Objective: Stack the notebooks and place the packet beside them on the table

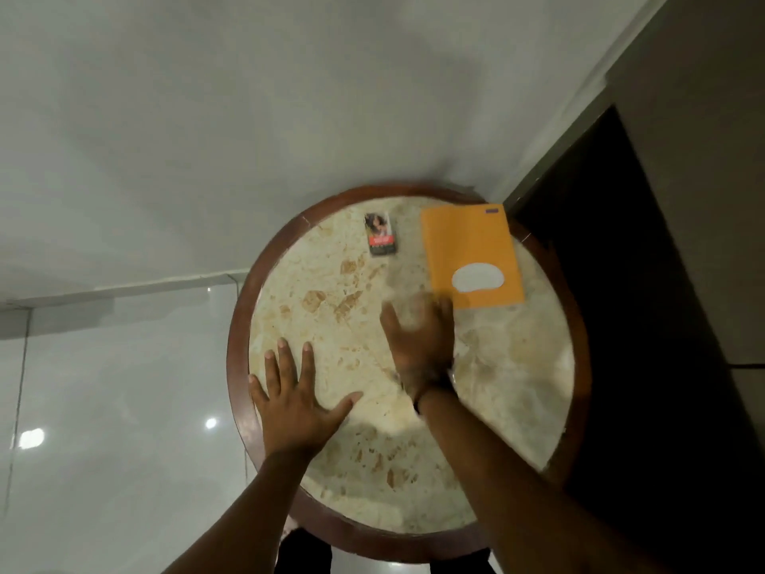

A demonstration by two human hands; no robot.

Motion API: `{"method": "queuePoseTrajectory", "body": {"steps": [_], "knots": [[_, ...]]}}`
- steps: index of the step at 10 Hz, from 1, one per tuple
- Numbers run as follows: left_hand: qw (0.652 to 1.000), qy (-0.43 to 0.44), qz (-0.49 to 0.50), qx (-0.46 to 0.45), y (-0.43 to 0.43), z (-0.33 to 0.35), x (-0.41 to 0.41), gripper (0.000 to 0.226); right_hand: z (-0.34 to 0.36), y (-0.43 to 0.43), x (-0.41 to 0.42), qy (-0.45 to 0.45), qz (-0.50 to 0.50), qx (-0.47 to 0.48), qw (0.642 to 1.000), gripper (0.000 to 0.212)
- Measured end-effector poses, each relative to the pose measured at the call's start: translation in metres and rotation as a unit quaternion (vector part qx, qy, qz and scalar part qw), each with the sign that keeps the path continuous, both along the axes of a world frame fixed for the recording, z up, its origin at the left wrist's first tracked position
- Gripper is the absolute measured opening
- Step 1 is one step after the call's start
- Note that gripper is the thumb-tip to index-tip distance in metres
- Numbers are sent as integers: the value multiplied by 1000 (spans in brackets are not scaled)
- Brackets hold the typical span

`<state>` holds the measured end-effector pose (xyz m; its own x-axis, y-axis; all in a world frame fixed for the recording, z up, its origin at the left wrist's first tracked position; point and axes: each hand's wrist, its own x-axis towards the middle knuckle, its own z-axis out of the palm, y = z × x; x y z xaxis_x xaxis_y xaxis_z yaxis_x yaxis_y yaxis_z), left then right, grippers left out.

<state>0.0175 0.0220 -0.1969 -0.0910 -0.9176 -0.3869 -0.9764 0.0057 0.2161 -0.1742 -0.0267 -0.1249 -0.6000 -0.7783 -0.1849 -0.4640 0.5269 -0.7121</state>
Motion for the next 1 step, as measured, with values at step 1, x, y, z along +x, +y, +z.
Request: {"method": "queuePoseTrajectory", "body": {"steps": [1], "knots": [[994, 78, -31, -68, -18, 55, -14, 111, 82, 102, -8, -2, -35, -101, 994, 51]]}}
